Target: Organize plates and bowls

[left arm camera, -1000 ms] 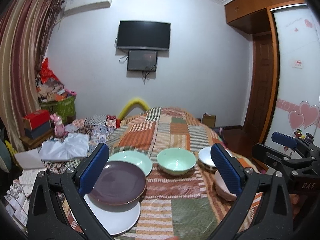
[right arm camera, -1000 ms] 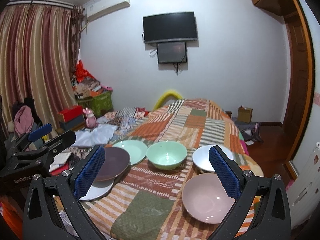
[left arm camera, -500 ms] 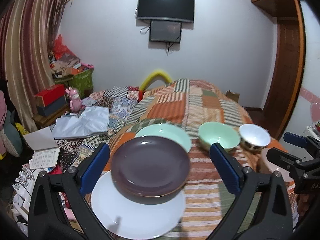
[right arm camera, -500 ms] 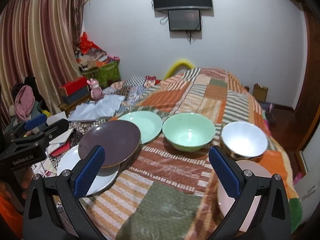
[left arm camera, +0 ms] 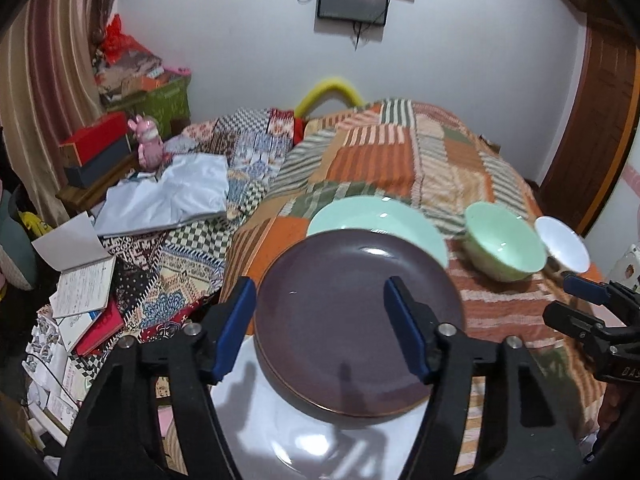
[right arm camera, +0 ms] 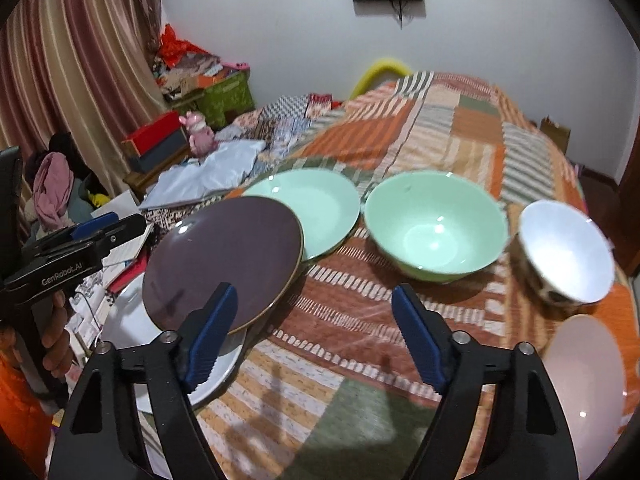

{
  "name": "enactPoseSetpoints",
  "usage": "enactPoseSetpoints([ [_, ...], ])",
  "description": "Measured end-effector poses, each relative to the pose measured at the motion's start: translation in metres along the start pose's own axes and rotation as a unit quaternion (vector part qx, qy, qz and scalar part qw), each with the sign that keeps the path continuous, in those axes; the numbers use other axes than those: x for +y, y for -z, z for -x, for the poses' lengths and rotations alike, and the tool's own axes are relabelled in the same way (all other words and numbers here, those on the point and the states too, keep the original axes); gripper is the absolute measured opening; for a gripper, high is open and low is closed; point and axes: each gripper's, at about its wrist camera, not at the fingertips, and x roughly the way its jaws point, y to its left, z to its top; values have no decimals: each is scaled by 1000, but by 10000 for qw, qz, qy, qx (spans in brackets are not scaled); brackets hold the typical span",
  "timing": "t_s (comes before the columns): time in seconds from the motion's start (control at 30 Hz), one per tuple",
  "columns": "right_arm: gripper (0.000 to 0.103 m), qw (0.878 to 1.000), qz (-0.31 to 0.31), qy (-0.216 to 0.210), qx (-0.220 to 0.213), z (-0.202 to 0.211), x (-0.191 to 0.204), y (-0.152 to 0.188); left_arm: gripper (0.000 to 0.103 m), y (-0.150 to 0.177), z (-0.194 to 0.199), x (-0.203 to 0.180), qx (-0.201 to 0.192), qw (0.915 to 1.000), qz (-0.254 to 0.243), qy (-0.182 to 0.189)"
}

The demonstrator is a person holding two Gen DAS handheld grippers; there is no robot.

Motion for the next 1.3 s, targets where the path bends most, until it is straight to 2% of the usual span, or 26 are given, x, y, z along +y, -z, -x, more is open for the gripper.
enactPoseSetpoints([
  [0.13,64,9998,42,-38,200,-18,7,-2,52,0,-22,14,292,9996,58,30],
  [0.23,63,9996,107,-40,262,-27,10,-2,45,2,-37,29,507,9983,245,116],
  [0.57,52,9979,119,-158,619,-62,19,-6,42,7,-71,51,928,9949,375,148],
  [0.73,43,9970,143,-206,739,-74,20,-8,33,8,-80,54,1090,9928,400,304],
  [0.83,41,9966,123,-231,777,-78,20,-8,31,8,-86,54,1208,9910,413,399],
  [0.97,34,9958,131,-295,857,-83,23,-7,28,8,-89,56,1278,9898,434,463],
  [1.3,30,9952,52,-408,890,-91,25,-8,27,8,-95,58,1378,9861,551,742],
])
